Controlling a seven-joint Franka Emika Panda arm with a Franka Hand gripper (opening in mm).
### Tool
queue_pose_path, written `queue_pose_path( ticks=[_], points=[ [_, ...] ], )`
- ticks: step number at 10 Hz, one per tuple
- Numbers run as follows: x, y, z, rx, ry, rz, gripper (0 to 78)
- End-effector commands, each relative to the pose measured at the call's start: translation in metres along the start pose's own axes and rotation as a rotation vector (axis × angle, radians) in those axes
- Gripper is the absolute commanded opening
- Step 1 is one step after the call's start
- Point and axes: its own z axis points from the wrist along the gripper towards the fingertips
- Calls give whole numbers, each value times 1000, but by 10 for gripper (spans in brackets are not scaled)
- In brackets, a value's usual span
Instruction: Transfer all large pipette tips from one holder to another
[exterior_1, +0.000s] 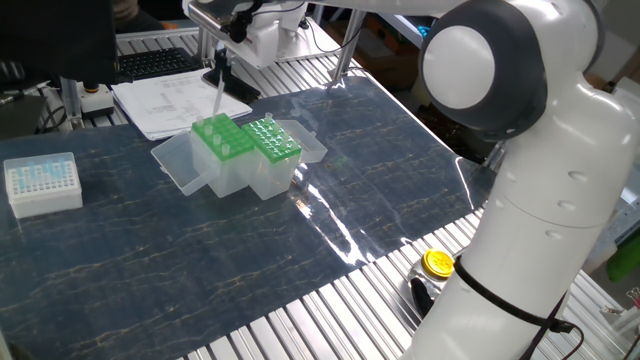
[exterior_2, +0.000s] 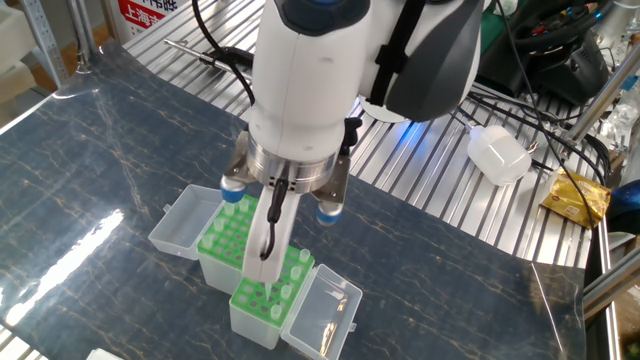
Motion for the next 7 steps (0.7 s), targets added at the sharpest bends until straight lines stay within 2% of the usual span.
queue_pose_path(
  ticks=[1,7],
  points=[
    [0,0,0,-3,1,2,14],
    [4,1,12,7,12,-3,14]
  ],
)
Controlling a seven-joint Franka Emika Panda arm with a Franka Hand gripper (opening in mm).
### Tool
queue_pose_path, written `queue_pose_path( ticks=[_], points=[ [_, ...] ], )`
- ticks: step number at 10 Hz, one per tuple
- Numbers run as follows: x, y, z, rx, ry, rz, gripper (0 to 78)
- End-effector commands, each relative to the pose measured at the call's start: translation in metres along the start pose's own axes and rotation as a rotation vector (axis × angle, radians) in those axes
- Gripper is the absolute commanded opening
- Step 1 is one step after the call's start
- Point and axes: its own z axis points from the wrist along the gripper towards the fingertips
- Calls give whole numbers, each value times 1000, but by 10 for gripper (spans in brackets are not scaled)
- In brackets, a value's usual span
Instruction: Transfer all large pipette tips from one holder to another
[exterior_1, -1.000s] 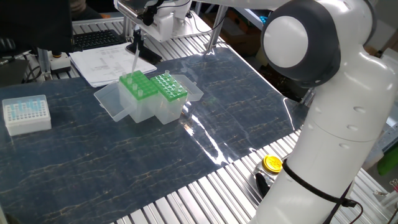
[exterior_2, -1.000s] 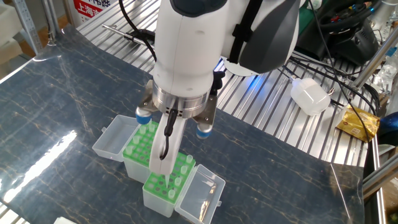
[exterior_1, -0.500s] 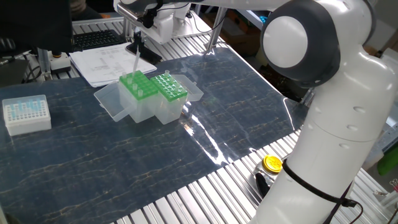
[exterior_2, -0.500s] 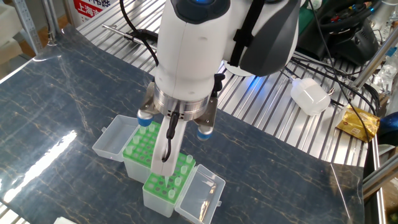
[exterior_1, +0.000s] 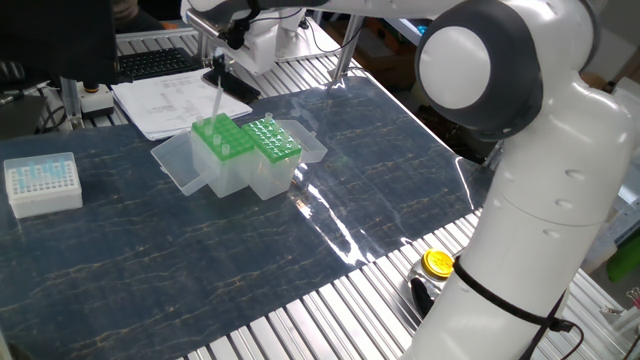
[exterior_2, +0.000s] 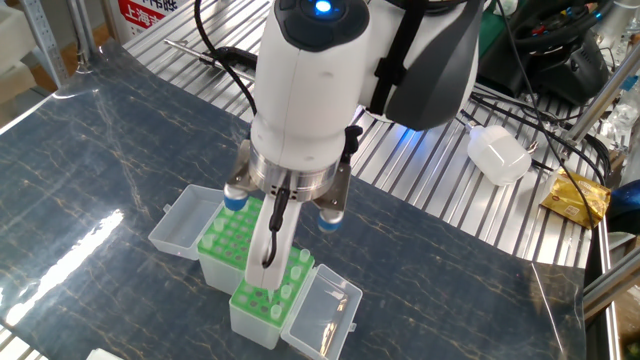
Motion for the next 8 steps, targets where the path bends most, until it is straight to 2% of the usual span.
queue_pose_path(
  ticks=[1,4,6,8],
  points=[
    [0,0,4,6,9,-9,14],
    [-2,-4,16,9,9,-20,14],
    [-2,-2,20,26,16,-5,14],
    [-3,-3,26,28,16,1,14]
  ],
)
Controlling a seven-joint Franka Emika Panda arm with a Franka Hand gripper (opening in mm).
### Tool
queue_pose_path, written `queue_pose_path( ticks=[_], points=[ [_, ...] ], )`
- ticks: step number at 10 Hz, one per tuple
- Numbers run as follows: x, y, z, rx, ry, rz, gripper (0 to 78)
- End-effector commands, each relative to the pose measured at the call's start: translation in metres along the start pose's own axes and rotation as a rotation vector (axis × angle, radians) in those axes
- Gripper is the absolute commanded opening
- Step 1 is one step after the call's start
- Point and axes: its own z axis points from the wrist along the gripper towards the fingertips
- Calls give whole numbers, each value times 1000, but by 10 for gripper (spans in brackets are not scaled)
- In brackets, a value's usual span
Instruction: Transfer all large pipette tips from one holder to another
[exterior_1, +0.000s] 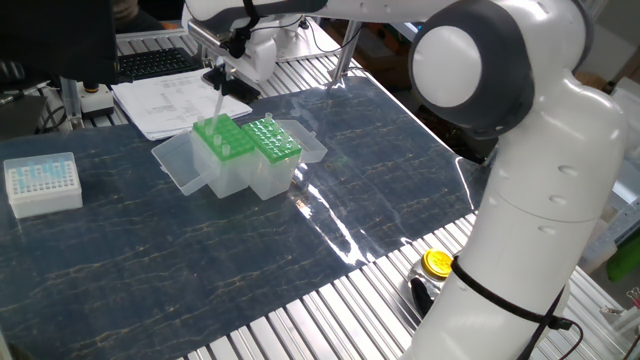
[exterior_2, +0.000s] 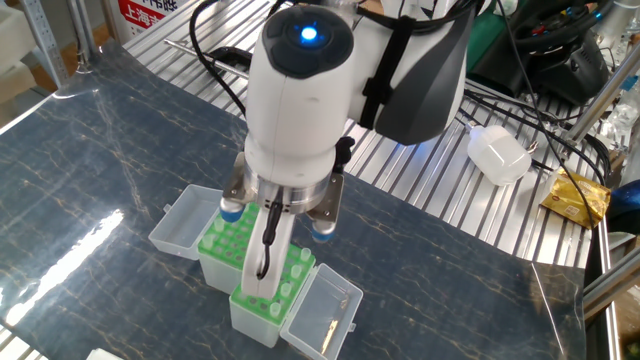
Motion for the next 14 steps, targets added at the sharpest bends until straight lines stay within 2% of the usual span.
queue_pose_path(
  ticks=[1,2,14],
  points=[
    [-2,0,5,0,1,6,14],
    [-2,0,5,3,3,9,774],
    [-2,0,5,3,3,9,774]
  ],
)
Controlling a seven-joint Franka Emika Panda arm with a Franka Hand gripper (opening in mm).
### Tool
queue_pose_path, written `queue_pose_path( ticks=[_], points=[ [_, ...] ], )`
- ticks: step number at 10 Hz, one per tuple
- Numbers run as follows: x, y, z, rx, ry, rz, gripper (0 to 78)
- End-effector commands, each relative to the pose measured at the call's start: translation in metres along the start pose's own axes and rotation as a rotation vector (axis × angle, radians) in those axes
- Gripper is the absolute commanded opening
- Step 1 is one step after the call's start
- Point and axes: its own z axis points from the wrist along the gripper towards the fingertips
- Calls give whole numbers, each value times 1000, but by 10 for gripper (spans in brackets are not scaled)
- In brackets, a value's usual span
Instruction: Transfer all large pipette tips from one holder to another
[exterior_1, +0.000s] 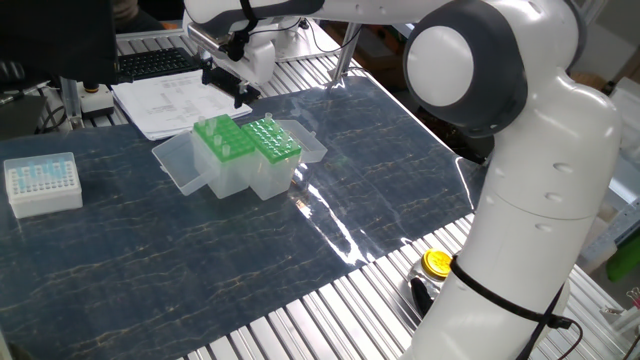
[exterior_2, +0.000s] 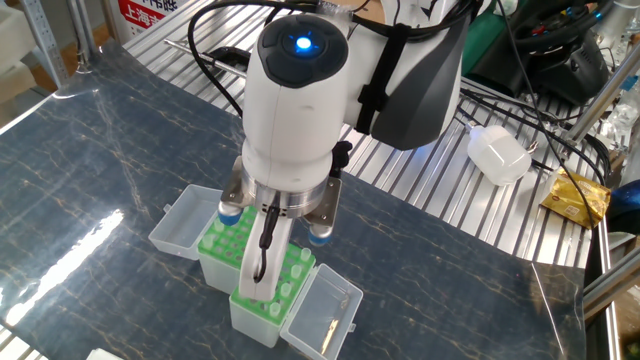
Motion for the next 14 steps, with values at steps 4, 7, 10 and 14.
queue_pose_path(
  ticks=[4,7,10,14],
  points=[
    [-15,-13,6,24,13,-24,774],
    [-23,-20,8,29,13,-22,774],
    [-35,-35,14,29,13,-53,774],
    [-44,-48,19,35,11,-40,774]
  ],
)
